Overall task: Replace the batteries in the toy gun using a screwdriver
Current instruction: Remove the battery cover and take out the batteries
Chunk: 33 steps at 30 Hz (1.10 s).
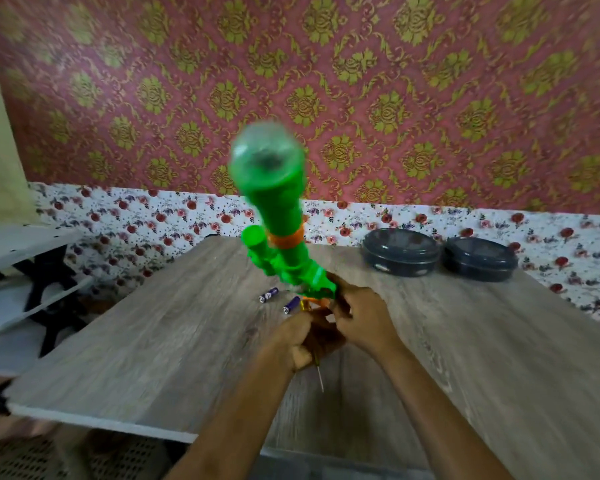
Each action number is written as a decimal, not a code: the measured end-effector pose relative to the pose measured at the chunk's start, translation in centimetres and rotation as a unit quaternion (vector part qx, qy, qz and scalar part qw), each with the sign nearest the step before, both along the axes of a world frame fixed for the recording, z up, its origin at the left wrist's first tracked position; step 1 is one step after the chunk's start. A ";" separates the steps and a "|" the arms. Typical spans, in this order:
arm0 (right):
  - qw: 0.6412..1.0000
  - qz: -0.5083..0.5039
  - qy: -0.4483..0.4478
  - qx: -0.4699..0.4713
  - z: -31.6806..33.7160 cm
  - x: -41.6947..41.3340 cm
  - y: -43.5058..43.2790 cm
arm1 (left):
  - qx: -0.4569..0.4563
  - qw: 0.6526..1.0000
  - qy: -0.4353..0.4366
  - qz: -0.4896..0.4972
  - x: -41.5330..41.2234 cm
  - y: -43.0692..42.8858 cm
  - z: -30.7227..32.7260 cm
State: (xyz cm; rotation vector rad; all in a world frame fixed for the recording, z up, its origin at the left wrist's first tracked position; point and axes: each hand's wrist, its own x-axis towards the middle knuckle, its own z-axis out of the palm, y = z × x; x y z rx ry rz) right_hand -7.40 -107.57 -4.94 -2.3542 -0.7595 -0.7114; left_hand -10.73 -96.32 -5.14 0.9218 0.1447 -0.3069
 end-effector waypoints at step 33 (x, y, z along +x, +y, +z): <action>0.845 0.040 0.194 0.496 -2.6 1.8 -2.6 | 0.470 0.849 -0.172 0.168 5.9 6.2 0.2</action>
